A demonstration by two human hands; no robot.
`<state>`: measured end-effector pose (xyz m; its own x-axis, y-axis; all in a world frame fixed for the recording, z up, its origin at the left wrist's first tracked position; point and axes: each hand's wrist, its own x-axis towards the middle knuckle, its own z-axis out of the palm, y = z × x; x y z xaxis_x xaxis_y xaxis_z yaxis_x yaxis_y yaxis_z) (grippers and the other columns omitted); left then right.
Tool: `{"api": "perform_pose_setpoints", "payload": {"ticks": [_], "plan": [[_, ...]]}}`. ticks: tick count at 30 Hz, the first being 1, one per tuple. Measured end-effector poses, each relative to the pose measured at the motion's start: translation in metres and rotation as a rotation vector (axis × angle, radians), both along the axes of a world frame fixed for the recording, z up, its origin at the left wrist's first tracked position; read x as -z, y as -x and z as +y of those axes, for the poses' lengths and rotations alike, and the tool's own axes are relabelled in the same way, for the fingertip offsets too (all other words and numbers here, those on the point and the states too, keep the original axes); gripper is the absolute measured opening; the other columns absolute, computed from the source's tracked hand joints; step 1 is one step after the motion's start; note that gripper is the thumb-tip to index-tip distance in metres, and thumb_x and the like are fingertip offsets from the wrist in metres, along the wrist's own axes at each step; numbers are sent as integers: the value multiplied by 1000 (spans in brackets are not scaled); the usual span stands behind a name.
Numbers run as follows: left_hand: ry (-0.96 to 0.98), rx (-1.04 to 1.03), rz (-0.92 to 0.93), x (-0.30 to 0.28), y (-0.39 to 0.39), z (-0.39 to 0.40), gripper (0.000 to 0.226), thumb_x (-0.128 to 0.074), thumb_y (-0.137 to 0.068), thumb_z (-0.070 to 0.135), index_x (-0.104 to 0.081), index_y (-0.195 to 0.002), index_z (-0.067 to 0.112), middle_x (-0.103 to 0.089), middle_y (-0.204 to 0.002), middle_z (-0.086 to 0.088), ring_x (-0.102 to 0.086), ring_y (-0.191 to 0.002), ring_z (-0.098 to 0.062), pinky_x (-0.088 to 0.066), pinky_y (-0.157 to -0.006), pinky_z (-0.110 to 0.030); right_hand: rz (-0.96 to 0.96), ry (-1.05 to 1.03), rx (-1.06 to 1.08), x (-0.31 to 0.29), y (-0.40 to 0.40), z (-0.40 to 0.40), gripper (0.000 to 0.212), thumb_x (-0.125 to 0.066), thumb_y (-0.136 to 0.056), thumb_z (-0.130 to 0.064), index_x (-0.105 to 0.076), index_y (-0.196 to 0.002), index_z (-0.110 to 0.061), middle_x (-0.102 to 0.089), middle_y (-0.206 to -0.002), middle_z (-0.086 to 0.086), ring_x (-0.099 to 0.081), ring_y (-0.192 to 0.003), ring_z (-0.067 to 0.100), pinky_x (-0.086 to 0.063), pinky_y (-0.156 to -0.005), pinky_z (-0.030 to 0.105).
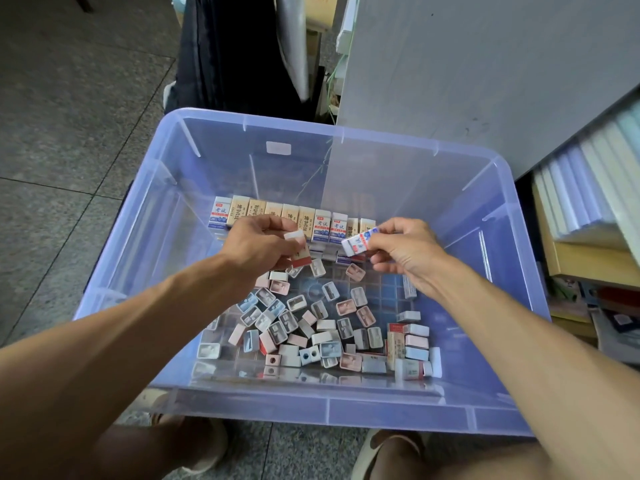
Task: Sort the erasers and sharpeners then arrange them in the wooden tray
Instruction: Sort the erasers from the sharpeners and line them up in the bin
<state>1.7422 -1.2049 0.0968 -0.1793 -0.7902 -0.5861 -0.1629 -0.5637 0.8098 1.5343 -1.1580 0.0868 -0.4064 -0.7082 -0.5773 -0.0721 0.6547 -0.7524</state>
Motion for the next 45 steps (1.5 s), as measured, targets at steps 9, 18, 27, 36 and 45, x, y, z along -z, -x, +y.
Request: {"api": "perform_pose_setpoints", "payload": {"ticks": [9, 18, 27, 36, 45], "plan": [[-23, 12, 38, -2, -11, -1, 13, -74, -77, -5, -68, -84, 5, -72, -79, -10, -70, -66, -19, -53, -55, -18, 156, 24, -9, 34, 5, -35, 3, -74, -89, -12, -73, -91, -13, -70, -74, 2, -60, -58, 8, -57, -59, 21], [-39, 54, 44, 1, -16, -6, 13, -72, -78, -7, -67, -86, 2, -71, -85, -15, -71, -68, -22, -57, -59, -23, 573, 75, -26, 35, 7, -22, 13, -73, -87, -35, -71, -80, -24, -68, -86, -4, -64, -83, 19, -47, -69, 27], [-30, 102, 58, 2, -15, -3, 14, -73, -77, -4, -67, -88, 0, -71, -87, -17, -71, -79, -28, -61, -78, -35, 461, 51, -155, 43, -6, -27, 26, -85, -78, -26, -62, -67, -29, -70, -86, -5, -69, -84, 19, -60, -78, 44], [-62, 77, 8, 4, -11, -4, 10, -62, -88, -6, -68, -96, -4, -73, -93, -20, -72, -91, -33, -59, -85, -41, 472, 45, -158, 43, -4, -27, 23, -82, -80, -25, -65, -66, -28, -73, -89, -4, -69, -85, 18, -61, -77, 43], [-28, 126, 93, 0, -4, -3, 7, -70, -82, -1, -65, -88, 0, -73, -87, -15, -73, -79, -25, -61, -73, -31, 401, 67, -98, 7, 0, -6, 16, -58, -94, -21, -73, -88, -22, -71, -91, -6, -64, -86, 14, -52, -73, 29]]}}
